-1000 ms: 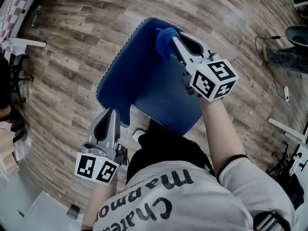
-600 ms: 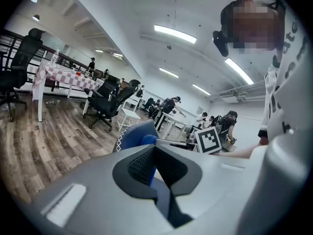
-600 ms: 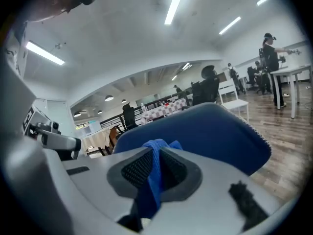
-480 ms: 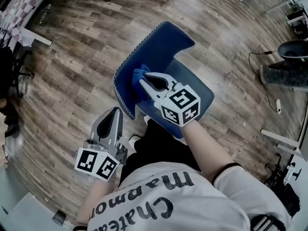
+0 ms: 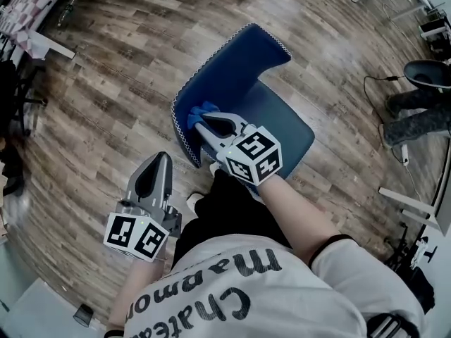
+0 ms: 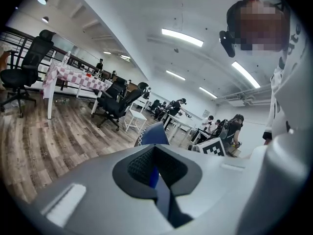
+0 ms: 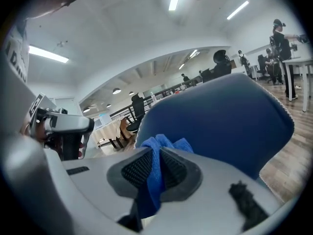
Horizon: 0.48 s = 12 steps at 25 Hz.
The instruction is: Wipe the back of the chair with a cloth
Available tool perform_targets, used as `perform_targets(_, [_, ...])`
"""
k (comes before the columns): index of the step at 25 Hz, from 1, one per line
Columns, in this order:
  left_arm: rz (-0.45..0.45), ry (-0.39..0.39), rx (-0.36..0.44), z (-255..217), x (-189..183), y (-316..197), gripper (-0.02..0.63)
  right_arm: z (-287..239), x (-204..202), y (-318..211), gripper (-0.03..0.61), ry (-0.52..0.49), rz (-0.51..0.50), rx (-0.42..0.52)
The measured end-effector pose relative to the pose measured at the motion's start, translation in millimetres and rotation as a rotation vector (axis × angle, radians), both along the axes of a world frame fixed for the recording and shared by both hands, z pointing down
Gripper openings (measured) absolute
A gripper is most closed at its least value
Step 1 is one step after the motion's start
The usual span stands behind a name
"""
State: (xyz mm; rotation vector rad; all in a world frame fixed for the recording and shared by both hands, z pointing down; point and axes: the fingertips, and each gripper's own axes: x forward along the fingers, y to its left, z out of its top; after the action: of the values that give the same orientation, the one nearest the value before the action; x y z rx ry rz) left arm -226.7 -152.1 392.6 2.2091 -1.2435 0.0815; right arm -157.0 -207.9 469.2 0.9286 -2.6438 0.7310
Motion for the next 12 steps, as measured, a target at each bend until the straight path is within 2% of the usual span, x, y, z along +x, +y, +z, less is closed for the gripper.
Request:
perform_targets(5, [0.008,-0.012,-0.018,6.4,11.0,-15.1,0.005,9.3,17.7,-29.0,0.051,0.015,-0.003,0.016])
perform_targets(12, [0.032,0.001,-0.011,12.1,35.7,-30.1,0.005,12.4,29.0,-40.2,0.052,0.02,-0.107,0.044])
